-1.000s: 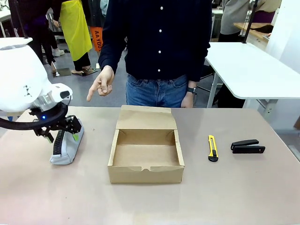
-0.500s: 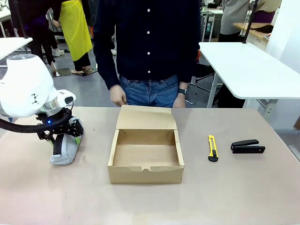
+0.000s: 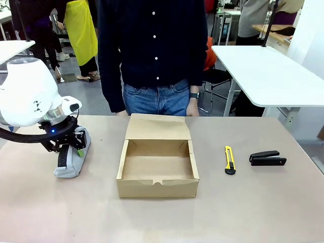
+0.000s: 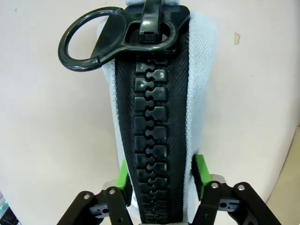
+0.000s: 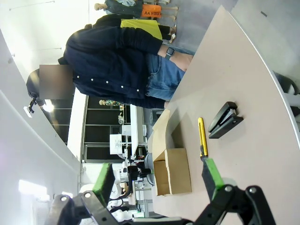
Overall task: Pack the items into the box.
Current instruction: Pick up the item specified by the human and place it in the Mailer Box.
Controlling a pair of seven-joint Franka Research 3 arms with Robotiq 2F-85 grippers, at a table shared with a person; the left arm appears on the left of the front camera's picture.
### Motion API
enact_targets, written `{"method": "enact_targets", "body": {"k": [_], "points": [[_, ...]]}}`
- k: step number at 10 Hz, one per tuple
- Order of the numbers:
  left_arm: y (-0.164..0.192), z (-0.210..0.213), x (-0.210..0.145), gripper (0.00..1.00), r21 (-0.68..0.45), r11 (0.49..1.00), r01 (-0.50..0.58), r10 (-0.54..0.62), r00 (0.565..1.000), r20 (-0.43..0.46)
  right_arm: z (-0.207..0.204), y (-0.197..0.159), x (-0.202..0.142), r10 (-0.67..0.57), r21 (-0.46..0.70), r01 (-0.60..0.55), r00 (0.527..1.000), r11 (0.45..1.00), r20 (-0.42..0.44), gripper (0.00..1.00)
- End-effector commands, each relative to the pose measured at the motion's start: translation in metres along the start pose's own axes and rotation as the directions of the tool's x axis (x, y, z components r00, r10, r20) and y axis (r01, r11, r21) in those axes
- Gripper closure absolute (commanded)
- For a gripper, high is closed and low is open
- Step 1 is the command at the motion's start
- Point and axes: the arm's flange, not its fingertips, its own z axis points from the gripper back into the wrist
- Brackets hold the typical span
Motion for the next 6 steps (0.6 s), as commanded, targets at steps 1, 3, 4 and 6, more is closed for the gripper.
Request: {"method": "enact_targets", "body": {"k": [1,3,4,6], "points": [[0.0001,0.0032,-0.0011,1.0,0.025,1.0,-0.016,0.015,1.0,0.022,-0.0007,0.001,0.0027,0.026,0.026,-0.026,1.0,0.999,0.017,0.0],[0.0007,0.0046,-0.0013,0.96,0.025,1.0,-0.017,0.017,1.0,0.023,-0.0007,0.001,0.0027,0.026,0.026,-0.026,1.0,0.999,0.017,0.0],[0.0006,0.005,-0.0014,1.0,0.026,0.999,-0.018,0.017,1.0,0.024,-0.0007,0.001,0.0027,0.026,0.026,-0.026,1.0,0.999,0.017,0.0],[0.0024,0.0092,-0.0017,1.0,0.015,1.0,-0.017,0.017,0.999,0.027,-0.0007,0.001,0.0027,0.026,0.026,-0.026,1.0,0.999,0.017,0.0]]}}
